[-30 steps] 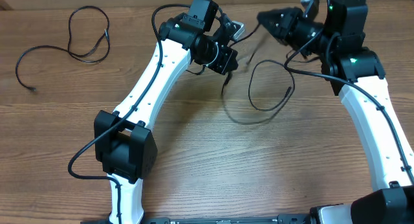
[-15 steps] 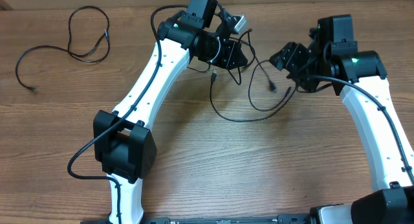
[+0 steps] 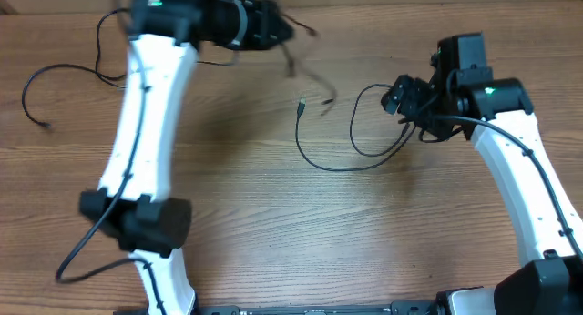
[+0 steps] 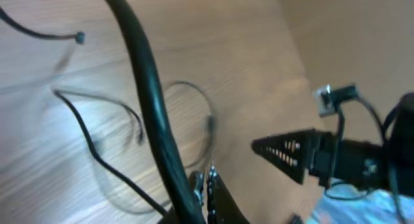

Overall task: Untangle cables
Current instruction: 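Pull one black cable away with the left gripper toward the lower left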

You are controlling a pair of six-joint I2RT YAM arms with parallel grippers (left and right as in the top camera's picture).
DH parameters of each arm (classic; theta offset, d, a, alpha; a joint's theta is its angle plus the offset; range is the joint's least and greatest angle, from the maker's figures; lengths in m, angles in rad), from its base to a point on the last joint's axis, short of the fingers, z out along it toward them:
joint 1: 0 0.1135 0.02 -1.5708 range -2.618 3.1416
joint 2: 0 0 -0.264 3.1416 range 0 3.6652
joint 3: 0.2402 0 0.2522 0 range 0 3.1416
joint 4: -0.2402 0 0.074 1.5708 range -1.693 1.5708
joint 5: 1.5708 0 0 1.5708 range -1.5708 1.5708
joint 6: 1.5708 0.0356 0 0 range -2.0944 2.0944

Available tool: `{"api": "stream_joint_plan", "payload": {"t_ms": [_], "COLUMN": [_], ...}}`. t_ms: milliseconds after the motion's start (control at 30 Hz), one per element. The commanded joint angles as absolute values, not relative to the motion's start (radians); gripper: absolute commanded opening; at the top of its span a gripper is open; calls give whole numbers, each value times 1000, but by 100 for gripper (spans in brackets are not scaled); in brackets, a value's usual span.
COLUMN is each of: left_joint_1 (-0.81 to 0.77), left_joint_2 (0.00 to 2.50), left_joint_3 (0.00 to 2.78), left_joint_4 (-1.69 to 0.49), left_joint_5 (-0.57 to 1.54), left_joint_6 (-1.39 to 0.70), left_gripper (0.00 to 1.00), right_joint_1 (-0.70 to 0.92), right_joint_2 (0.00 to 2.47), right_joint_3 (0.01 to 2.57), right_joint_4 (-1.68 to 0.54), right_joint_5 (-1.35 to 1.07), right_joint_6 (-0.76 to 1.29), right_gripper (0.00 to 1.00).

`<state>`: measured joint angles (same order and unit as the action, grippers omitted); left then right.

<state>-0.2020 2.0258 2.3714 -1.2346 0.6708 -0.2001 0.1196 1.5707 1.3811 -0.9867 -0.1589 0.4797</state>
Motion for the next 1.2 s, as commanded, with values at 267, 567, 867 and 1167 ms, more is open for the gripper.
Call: {"api": "stream_joint_plan", "payload": {"t_ms": [267, 567, 867, 1167], "left_joint_1": [-25, 213, 452, 795], "left_joint_2": [1682, 1568, 1570, 1541], "left_joint_3": [2463, 2452, 2390, 2215], "left_joint_4": [-1568, -1689, -1689, -1689], "left_joint_5": [254, 35, -2, -88], "left_joint_6": [-223, -361, -381, -543], "left_gripper": [4, 4, 4, 4], "right_joint_1": [123, 123, 123, 123], "right_joint_2": [1574, 1574, 1574, 1574], "right_joint_3": [1200, 1196, 1197, 1196], "right_joint_4": [-860, -857, -852, -849], "right_joint_5": [-125, -124, -124, -124], "right_joint_6": [463, 463, 466, 466], "right_gripper": [98, 100, 100, 100]}}
